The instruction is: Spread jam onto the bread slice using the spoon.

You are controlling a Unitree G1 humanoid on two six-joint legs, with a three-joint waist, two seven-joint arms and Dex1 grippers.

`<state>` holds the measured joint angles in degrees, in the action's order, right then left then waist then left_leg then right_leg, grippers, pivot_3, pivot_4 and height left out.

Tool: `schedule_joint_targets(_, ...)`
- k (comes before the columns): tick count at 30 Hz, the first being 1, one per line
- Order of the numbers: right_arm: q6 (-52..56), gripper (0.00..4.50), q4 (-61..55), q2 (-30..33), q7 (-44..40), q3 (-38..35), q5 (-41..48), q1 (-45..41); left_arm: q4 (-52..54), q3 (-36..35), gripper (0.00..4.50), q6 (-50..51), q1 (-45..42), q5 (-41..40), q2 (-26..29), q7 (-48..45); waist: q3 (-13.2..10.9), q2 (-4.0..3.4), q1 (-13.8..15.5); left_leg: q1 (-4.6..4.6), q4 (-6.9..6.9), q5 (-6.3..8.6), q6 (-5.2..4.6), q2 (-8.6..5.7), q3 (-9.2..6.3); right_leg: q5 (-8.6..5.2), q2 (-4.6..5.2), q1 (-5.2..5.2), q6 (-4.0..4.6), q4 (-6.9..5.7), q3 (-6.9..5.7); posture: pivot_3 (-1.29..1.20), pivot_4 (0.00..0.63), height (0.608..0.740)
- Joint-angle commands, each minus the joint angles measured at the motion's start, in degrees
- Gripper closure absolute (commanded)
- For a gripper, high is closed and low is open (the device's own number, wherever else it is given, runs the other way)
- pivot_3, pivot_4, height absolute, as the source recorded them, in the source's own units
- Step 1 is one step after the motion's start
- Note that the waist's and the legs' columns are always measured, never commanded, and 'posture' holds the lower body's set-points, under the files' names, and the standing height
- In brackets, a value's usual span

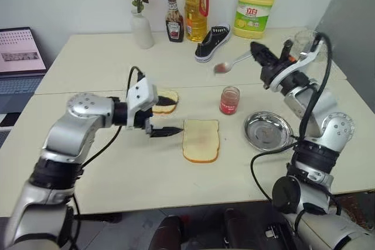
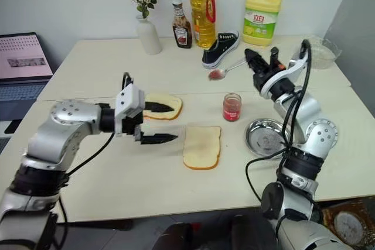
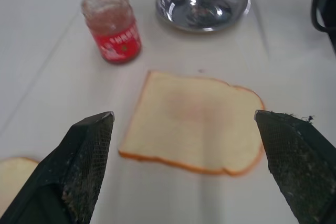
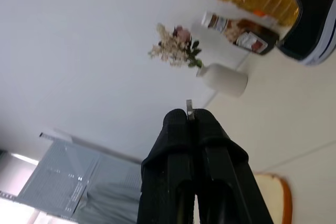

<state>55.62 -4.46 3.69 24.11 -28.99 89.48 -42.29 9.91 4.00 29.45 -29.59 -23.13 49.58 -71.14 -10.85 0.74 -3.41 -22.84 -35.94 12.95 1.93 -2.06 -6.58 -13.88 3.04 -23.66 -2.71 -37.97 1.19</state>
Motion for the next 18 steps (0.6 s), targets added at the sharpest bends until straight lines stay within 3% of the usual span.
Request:
schedule_joint_targets(1, 2.36, 4.47, -5.62, 0.88, -1.02, 6.64, 4.97, 2.94, 6.02, -3.29, 0.00, 1.96, 3.30, -3.19, 3.55, -1.86, 0.00, 0.00, 0.01, 0.00, -0.01, 0.00, 0.00, 0.00, 0.00, 0.00, 0.00, 0.01, 0.00, 0.00, 0.01, 0.00, 0.150, 0.740)
schedule_joint_targets(4, 3.17, 4.47, -6.61, 3.08, -3.46, 11.00, 4.09, 5.70, 8.29, -4.14, 0.00, 3.44, 5.68, -4.56, 5.58, -1.99, 0.00, 0.00, 0.08, 0.01, -0.01, 0.00, 0.00, 0.02, 0.02, -0.01, 0.00, 0.01, -0.01, 0.03, 0.02, 0.00, 0.150, 0.740)
schedule_joint_targets(12, 3.62, 4.47, -8.78, 14.03, -20.77, 24.21, -15.13, 7.86, 10.39, -4.69, 0.00, 4.10, 8.73, -4.62, 7.13, -0.81, 0.00, -0.01, 0.25, 0.02, -0.03, 0.00, 0.00, -0.14, 0.05, -0.18, -0.04, 0.05, -0.25, 0.18, -0.03, 0.00, 0.150, 0.740)
schedule_joint_targets(18, 0.72, 4.47, -7.97, 14.92, -28.38, 28.87, -25.68, 9.62, 10.38, -3.47, 0.00, 3.85, 8.14, -4.06, 6.53, 0.01, 0.00, 0.00, 0.28, 0.00, -0.02, 0.00, 0.00, -0.14, 0.03, -0.17, -0.07, 0.04, -0.23, 0.18, -0.05, 0.00, 0.150, 0.740)
